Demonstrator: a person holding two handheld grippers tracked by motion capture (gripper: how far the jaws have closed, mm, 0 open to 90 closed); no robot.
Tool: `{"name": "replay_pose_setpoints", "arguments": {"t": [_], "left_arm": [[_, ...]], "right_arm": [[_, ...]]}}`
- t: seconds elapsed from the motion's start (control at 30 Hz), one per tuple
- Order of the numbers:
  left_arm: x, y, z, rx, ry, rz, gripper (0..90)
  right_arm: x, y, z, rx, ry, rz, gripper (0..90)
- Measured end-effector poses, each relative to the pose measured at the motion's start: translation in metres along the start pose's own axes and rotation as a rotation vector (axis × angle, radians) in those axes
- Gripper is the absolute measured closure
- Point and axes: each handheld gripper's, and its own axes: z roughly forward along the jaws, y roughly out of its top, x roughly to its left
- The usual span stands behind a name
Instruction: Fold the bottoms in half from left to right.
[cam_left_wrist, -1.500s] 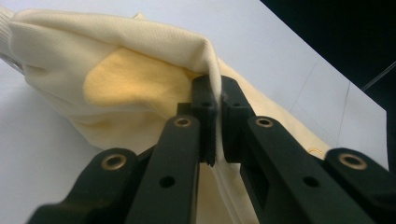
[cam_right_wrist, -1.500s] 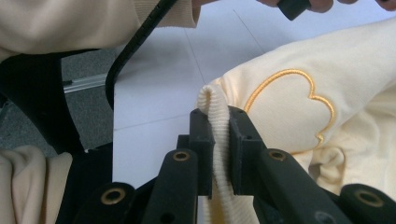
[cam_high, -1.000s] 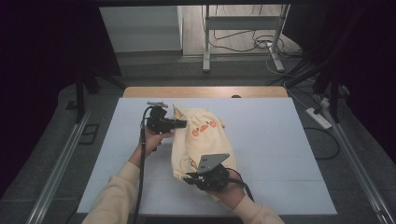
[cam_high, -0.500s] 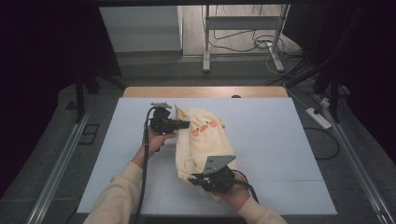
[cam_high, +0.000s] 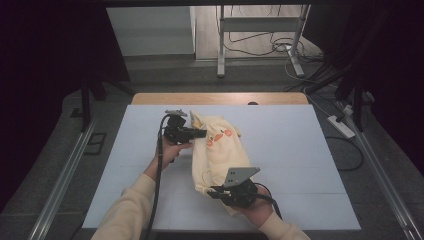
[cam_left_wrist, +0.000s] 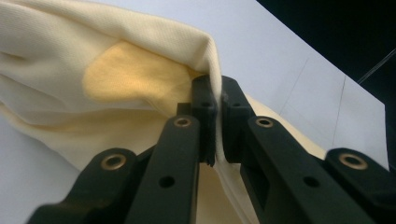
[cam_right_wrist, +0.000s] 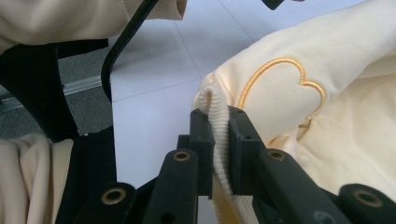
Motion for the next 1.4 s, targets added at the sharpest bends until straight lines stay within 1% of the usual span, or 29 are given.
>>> {"name": "replay_pose_setpoints", "arguments": {"t": [0.23, 0.73, 0.83, 1.2, 1.4], "left_arm": [[-0.004, 0.002, 0.005, 0.003, -0.003, 0.008, 85.9], [-0.008, 0.005, 0.016, 0.014, -0.012, 0.018, 85.8], [-0.010, 0.006, 0.018, 0.017, -0.012, 0.020, 85.8], [-0.018, 0.011, 0.028, 0.019, -0.021, 0.027, 85.8], [-0.022, 0.014, 0.034, 0.029, -0.026, 0.032, 85.8]], "right_arm": [[-0.001, -0.006, -0.007, -0.003, -0.012, 0.009, 81.5], [-0.003, -0.016, -0.015, -0.008, -0.034, 0.033, 81.6], [-0.003, -0.018, -0.017, -0.008, -0.034, 0.040, 81.6], [0.000, -0.020, -0.022, -0.013, -0.037, 0.041, 81.8], [0.001, -0.022, -0.025, -0.015, -0.038, 0.046, 81.8]]}}
